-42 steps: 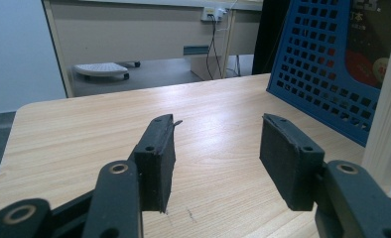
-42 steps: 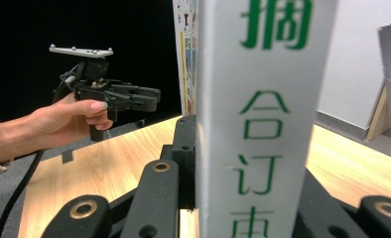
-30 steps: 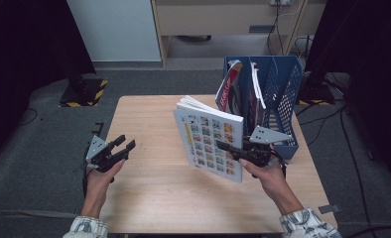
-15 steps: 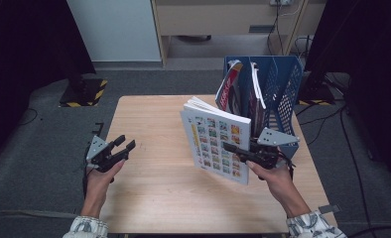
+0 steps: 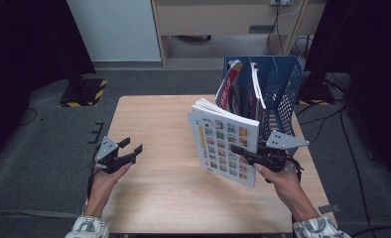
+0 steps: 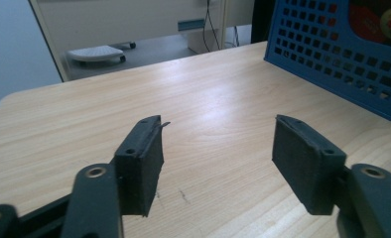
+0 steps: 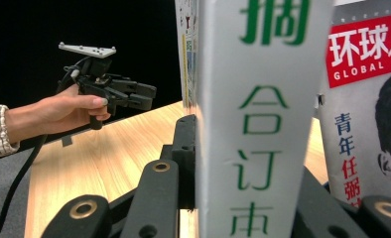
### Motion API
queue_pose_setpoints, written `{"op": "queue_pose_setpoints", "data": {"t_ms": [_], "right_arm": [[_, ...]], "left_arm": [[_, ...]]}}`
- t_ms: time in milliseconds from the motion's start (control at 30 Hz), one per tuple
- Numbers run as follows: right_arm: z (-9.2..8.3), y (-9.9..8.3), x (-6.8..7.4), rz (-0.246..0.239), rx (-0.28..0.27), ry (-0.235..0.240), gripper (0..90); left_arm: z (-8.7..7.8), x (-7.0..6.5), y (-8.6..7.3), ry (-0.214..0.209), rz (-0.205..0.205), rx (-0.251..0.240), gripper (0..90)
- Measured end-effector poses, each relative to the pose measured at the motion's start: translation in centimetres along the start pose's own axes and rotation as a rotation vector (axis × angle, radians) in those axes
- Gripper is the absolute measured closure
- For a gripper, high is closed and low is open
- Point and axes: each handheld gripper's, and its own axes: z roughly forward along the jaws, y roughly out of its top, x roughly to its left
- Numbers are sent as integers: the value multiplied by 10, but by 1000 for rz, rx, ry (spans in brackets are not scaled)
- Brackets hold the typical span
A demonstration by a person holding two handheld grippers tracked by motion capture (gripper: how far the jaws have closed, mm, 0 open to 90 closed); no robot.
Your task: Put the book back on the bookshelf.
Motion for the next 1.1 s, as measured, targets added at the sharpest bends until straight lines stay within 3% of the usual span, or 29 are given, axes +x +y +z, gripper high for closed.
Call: {"op": "queue_pose_setpoints", "data": {"t_ms": [233,433,1100], "right_arm": [[-11,-4,1,-3,9,-7,742],[-22,-8,1,-1,9,-14,742],[-56,-12,-3,5,-9,-60,741]], "left_arm": [[7,-4,-3,-11,1,44,257],[9,-5,-4,9,3,54,190],[9,-3,-5,13,0,52,194]]}}
